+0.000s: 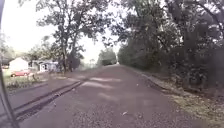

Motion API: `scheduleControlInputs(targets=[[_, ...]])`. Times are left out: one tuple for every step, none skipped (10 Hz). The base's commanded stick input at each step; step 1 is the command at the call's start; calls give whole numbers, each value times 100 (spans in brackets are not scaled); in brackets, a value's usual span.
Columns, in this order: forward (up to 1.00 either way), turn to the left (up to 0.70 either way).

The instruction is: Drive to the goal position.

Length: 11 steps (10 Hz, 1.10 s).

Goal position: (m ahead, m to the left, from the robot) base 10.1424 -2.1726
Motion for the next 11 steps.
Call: scheduleControlInputs(targets=[[70,0],[70,0],[70,0],[70,-12],[70,-23],[70,-28],[70,-24],[70,0],[70,0],[70,0],[70,0]])
